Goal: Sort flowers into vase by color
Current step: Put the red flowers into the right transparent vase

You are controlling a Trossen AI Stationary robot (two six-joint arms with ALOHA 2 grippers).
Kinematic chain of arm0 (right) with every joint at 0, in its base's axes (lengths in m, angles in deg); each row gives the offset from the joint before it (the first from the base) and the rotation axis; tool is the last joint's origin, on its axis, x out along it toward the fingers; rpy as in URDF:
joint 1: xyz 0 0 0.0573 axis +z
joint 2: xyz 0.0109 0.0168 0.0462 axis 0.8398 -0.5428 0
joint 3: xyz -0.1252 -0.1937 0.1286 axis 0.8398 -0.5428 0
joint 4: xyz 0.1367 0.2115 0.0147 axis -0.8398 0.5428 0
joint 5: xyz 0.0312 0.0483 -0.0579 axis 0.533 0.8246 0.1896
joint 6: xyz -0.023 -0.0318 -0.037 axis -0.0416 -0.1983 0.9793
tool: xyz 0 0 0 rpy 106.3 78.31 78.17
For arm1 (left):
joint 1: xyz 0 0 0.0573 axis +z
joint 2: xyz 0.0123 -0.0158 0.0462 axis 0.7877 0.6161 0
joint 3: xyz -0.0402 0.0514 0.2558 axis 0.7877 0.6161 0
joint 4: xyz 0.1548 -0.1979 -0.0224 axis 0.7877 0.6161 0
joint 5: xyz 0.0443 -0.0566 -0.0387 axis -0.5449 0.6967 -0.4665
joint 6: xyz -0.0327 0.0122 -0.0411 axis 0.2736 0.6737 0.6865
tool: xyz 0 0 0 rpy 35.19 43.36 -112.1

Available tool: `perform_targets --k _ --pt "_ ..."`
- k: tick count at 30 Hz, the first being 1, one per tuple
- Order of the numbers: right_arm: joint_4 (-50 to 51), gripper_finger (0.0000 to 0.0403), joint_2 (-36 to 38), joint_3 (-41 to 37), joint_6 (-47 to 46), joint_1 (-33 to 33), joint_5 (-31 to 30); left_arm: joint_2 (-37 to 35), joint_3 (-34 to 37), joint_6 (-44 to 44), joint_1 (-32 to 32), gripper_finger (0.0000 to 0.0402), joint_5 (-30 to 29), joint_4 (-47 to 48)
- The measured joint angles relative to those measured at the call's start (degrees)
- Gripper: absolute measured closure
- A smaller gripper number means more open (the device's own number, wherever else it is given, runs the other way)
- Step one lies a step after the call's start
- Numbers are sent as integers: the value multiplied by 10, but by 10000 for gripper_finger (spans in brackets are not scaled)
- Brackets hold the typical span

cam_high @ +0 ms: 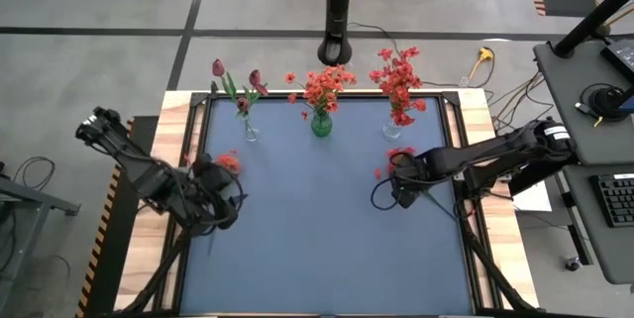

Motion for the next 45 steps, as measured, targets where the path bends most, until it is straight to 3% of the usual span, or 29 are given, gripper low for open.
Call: perform_targets --k 14,26,30,39,45 --pt "-84 197 0 -66 59 -75 2 56 0 0 0 130 -29 -7" --pt "-184 202 1 -148 77 -87 44 71 0 0 0 130 -52 -13" --pt "-186 241 3 -144 76 -87 45 75 0 0 0 130 -56 -15" --pt "-198 374 3 -110 100 -87 60 87 0 0 0 130 -55 -16" --pt "-265 380 18 -77 137 -62 58 87 0 2 0 130 -55 -17"
